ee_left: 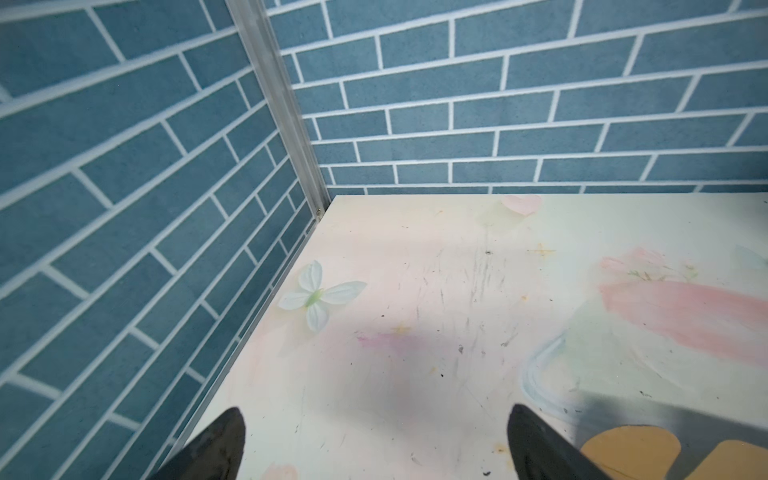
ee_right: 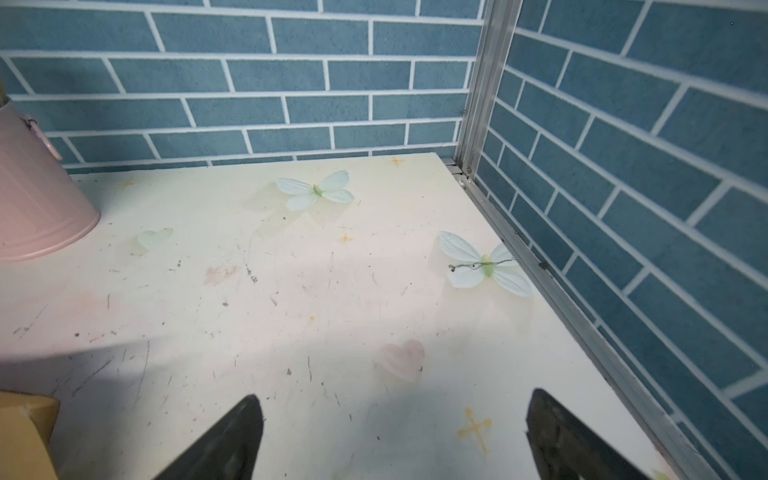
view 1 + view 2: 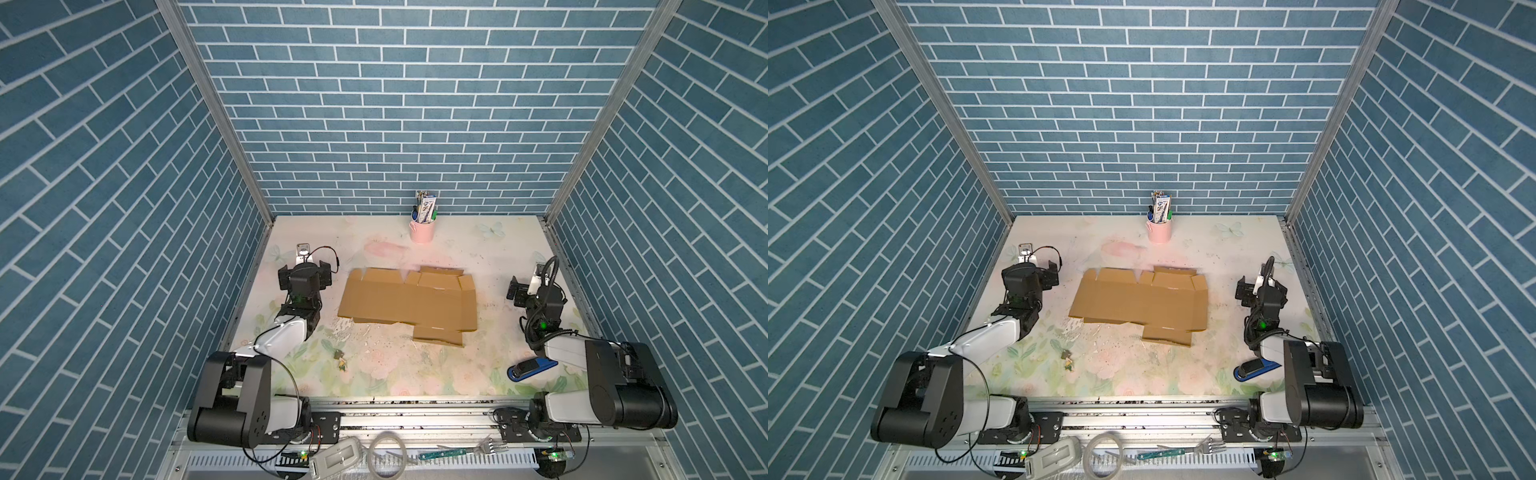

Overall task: Fold the paper box
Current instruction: 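Reach left gripper to blank's near edge while right gripper reaches far side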

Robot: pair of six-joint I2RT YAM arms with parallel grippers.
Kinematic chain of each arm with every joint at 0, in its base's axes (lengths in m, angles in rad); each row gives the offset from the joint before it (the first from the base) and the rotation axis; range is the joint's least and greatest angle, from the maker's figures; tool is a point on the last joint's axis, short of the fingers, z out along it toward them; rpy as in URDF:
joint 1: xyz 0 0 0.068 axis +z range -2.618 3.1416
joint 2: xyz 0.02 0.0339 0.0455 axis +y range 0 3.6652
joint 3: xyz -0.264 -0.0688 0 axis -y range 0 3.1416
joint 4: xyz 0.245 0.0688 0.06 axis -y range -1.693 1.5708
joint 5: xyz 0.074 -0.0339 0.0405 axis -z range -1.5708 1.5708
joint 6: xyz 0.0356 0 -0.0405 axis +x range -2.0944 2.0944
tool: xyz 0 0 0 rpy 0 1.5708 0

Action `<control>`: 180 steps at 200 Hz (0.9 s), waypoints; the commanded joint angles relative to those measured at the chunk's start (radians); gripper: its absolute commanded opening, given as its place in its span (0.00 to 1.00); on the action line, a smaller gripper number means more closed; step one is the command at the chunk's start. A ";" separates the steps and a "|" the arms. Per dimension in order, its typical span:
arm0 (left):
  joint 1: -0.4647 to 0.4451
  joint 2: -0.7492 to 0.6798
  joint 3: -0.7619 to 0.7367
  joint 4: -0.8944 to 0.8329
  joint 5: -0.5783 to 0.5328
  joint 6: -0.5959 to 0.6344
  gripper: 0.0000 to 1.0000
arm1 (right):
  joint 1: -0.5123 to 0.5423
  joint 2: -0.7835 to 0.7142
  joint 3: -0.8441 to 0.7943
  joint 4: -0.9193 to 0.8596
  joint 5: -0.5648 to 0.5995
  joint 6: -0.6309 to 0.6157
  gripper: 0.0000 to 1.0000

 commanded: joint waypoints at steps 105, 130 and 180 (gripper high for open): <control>-0.257 -0.067 0.245 -0.455 0.059 -0.166 1.00 | 0.033 -0.150 0.334 -0.781 -0.236 0.411 0.97; -0.305 -0.039 0.267 -0.459 0.170 -0.154 0.99 | 0.042 -0.104 0.295 -0.749 -0.368 0.537 0.95; -0.360 0.014 0.292 -0.465 0.267 -0.153 1.00 | 0.103 -0.036 0.252 -0.690 -0.497 0.647 0.87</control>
